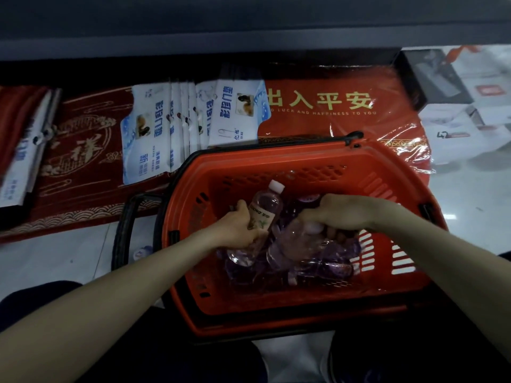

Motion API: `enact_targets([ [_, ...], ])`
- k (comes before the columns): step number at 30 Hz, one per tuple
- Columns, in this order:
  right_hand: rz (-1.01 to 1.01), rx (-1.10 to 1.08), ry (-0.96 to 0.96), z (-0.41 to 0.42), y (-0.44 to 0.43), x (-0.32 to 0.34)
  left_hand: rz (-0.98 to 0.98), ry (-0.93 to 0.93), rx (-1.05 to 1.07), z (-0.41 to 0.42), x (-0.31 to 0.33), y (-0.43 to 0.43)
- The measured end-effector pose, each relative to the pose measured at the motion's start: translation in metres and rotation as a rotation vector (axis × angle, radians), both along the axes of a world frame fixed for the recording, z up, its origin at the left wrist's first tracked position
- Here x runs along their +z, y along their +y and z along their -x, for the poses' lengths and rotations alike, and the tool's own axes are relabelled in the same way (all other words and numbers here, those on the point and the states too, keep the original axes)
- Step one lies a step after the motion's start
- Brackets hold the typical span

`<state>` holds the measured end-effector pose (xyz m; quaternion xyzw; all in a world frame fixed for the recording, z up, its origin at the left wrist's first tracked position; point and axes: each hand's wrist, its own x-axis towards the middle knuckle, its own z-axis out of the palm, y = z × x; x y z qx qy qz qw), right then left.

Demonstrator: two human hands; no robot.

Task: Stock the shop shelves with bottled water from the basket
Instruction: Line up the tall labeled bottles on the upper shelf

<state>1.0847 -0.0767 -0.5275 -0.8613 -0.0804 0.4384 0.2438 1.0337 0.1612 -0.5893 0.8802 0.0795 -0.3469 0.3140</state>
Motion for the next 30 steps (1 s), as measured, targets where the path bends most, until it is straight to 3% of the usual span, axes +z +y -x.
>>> enact_targets([
  [7, -0.181, -0.245, 0.067, -0.011, 0.009, 0.002, 0.076, -0.031, 0.154, 0.014, -0.022, -0.005],
  [12, 0.15, 0.094, -0.449, -0.016, 0.009, -0.011, 0.122, 0.006, 0.22, 0.011, -0.022, -0.009],
  [14, 0.089, 0.178, -0.512, -0.021, 0.0, -0.027, 0.116, -0.015, 0.211, 0.011, -0.015, -0.015],
  [19, -0.077, -0.015, -0.292, -0.007, -0.002, -0.07, 0.128, 0.0, 0.178, 0.009, -0.012, -0.022],
  [24, -0.181, -0.361, -0.265, 0.007, -0.002, -0.088, 0.116, 0.031, 0.176, 0.003, -0.01, -0.02],
  [30, -0.156, -0.256, -0.167, 0.006, 0.0, -0.099, 0.092, 0.037, 0.192, -0.001, -0.01, -0.02],
])
